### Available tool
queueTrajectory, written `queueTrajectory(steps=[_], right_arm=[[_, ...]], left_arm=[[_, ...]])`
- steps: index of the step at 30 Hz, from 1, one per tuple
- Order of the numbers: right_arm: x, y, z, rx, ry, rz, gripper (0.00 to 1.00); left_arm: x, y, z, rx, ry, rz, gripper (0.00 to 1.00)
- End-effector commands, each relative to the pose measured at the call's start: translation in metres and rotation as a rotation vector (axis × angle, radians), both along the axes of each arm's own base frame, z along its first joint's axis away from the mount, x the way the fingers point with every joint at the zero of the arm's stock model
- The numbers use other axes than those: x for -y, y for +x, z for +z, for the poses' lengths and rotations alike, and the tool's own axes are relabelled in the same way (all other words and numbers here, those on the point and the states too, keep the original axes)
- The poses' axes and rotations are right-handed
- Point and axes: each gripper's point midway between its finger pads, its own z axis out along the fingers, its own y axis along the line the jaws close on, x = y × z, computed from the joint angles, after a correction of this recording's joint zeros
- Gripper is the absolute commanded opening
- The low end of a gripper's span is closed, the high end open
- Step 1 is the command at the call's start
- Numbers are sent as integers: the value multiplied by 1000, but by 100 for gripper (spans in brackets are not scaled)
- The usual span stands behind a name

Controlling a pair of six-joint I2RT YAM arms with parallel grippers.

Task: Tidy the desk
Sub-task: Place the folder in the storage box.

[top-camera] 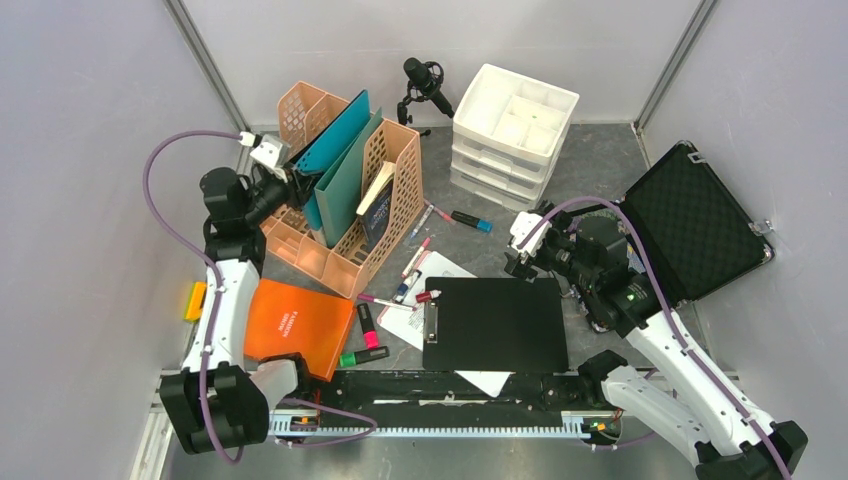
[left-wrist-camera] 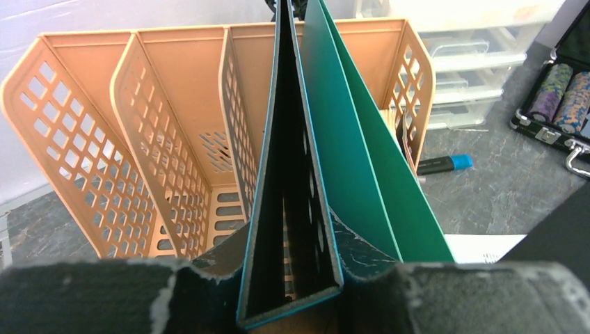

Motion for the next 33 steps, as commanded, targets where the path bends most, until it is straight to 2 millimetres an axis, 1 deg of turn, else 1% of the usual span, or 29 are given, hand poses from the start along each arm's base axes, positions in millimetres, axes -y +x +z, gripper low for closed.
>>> queueTrajectory(steps=[1,3,7,12,14,19,21,24,31,33], right_arm=[[-2,2,4,13,27,1,98],[-2,2,3,11,27,2,98],[-2,2,2,6,27,5,98],[-2,2,1,2,28,4,98],[-2,2,0,0,27,7,98],[-1,2,-3,-3,23,3,98],[-1,1,-3,-2,22,2,98],[0,1,-4,-1,19,0,98],[1,1,-5,-2,17,-1,98],[0,1,-4,1,18,1,98]], left_arm=[[3,-1,3,84,61,-47,2],[4,-2,-3,75,67,-56,2],[4,-2,-16,54,71,-63,7],[4,-2,-26,22,63,-62,23],[3,-2,-28,14,63,-58,32],[-2,2,-30,-8,76,-29,49],[-3,1,-29,-15,79,-24,54],[-4,-1,-24,-12,87,-17,59],[-12,-8,-5,11,152,26,71],[-15,-10,5,23,174,43,73]])
